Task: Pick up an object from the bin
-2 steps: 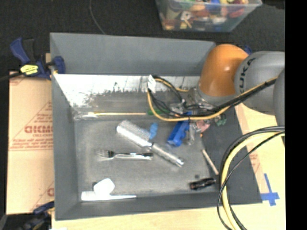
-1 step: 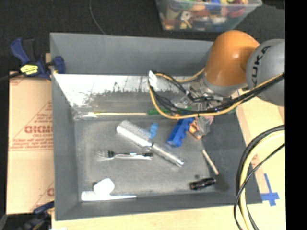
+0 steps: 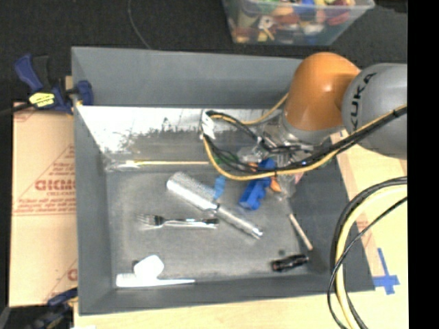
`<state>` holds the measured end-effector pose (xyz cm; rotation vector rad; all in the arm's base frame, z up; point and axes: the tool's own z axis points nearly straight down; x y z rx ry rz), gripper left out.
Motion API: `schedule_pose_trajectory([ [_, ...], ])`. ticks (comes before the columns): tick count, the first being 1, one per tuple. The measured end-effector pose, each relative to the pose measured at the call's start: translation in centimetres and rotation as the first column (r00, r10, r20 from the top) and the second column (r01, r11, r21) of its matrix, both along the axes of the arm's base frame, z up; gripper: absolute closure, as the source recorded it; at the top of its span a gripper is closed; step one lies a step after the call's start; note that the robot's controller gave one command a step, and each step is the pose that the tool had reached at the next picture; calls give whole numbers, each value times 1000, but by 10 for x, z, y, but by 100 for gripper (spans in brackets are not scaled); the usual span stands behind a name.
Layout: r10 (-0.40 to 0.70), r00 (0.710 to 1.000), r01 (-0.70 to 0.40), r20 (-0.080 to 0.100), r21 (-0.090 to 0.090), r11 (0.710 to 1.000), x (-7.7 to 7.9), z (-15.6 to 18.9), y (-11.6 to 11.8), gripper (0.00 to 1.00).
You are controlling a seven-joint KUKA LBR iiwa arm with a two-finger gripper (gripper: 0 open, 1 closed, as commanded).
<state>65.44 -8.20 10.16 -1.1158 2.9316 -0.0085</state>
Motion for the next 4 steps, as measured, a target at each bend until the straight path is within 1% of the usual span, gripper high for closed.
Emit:
schedule_pose_trajectory([
  [1,485,874,-485,7,-9,874,3,-28,-15,0],
  [2,92,996,-92,2,0,996,2,-30,-8,100],
  [3,91,996,-91,2,0,996,2,-30,-8,100],
  [4,90,996,-90,11,0,996,4,-22,-8,100],
])
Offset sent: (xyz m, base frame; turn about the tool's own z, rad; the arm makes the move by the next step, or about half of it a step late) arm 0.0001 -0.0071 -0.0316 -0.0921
